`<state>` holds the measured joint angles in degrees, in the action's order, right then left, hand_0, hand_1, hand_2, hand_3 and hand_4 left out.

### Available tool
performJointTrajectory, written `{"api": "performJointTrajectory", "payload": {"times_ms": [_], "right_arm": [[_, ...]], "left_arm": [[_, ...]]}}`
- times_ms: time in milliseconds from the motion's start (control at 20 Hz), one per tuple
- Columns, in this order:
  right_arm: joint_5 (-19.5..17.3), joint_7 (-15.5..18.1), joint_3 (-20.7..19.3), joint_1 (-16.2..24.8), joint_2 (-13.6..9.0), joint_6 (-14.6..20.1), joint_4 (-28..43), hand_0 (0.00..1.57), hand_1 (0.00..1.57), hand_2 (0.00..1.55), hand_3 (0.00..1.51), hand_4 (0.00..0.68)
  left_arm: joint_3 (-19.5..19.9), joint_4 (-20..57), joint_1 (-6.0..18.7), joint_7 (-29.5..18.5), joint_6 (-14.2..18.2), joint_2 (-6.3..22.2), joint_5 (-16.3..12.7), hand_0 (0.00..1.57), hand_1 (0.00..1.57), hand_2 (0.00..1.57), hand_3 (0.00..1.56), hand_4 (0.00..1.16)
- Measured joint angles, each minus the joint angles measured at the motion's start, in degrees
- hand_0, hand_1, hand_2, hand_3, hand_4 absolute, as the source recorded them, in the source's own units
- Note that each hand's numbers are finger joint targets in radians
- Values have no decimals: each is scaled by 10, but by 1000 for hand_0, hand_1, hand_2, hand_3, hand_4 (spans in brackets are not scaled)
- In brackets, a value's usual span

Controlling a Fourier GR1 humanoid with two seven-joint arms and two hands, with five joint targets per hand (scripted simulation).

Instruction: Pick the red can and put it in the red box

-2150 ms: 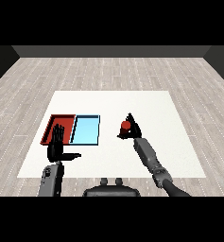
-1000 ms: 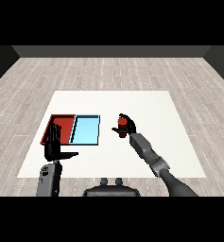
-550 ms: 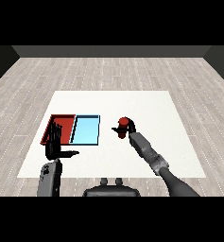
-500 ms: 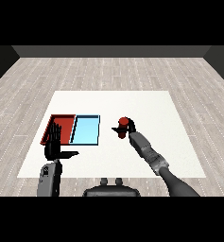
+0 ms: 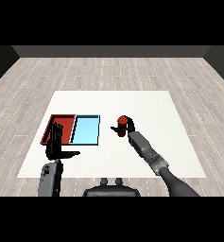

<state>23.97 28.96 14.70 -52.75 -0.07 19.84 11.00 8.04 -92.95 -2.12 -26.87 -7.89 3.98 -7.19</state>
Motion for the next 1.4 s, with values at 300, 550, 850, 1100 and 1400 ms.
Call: {"api": "performJointTrajectory", "payload": {"times_ms": [300, 550, 850, 1100, 1400], "right_arm": [[-20, -5, -7, 12, -25, -21, 56, 1503, 1503, 1450, 1379, 562], [-41, -41, 15, 63, -61, -23, 185, 1527, 1527, 1455, 1375, 570], [-60, -89, 38, 141, -116, -9, 364, 1519, 1519, 1466, 1398, 568], [-77, -156, 49, 202, -157, 20, 529, 1514, 1514, 1467, 1407, 570], [-141, -230, 79, 241, -136, 82, 653, 1494, 1494, 1455, 1401, 582]], "left_arm": [[-16, -10, 6, 13, 7, -3, 16, 0, 0, 0, 0, 0], [-43, -39, -16, 27, 7, -10, 32, 0, 0, 0, 0, 0], [-97, -71, -18, 90, 6, -29, 40, 0, 0, 0, 0, 0], [-160, -94, -2, 146, 37, -37, 50, 0, 0, 0, 0, 0], [-209, -92, 22, 186, 77, -39, 61, 0, 0, 0, 0, 0]]}}
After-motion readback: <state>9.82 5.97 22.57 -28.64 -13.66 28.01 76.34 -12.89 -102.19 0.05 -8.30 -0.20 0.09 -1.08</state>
